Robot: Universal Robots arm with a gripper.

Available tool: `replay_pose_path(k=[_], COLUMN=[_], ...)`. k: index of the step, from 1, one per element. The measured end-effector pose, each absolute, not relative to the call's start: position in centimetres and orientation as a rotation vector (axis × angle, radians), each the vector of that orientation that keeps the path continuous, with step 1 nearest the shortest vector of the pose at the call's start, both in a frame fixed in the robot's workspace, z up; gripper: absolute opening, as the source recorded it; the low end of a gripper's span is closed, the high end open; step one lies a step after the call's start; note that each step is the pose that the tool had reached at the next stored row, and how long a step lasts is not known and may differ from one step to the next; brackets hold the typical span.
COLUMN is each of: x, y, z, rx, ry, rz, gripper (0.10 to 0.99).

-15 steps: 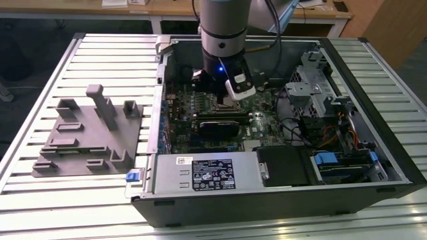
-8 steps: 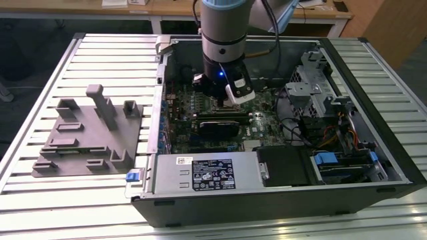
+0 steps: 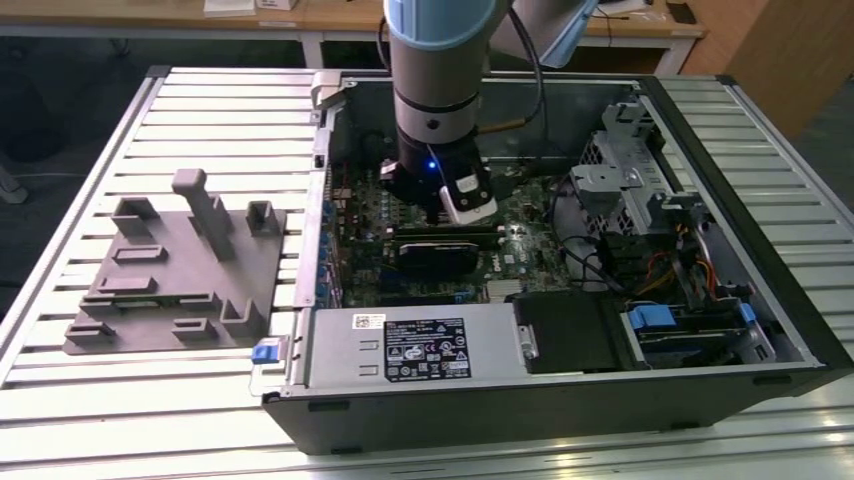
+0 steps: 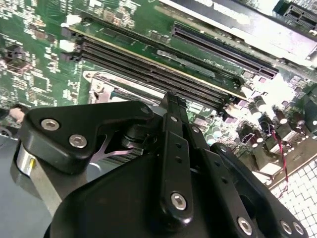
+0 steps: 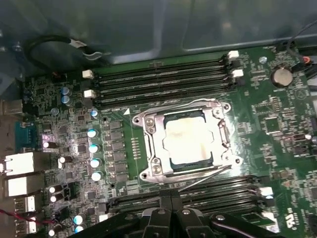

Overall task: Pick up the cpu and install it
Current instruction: 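Install the second cpu locking lever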

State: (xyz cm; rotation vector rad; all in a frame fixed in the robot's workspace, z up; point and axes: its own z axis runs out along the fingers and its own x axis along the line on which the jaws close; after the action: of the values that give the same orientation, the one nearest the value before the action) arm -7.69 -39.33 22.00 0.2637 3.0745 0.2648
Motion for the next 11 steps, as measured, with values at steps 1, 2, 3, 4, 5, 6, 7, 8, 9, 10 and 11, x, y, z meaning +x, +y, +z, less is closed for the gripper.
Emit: replay_pose_path(k=[1,2,3,4,5,6,7,8,9,10,11], x=[-7.8,-7.9,-7.9,-7.9,-7.9,-7.9,-7.9,-7.9,-8.0,-8.1,-8.1], y=[-39.3,-39.3,-39.3,-39.3,-39.3,-39.4,-39.4,-39.4,-39.4,-39.4,-39.4], z=[21.9,21.7,21.6,21.4,21.3,21.2,21.1,21.0,20.9,20.8,20.7], rx=[0.264,0.263,0.263,0.263,0.263,0.263,0.263,0.263,0.263,0.263,0.263], ry=[3.075,3.075,3.075,3.075,3.075,3.075,3.075,3.075,3.074,3.074,3.074], rz=[0.265,0.266,0.267,0.27,0.273,0.277,0.282,0.286,0.289,0.291,0.293], gripper=[0.106,0.106,0.106,0.106,0.106,0.106,0.106,0.106,0.106,0.106,0.106])
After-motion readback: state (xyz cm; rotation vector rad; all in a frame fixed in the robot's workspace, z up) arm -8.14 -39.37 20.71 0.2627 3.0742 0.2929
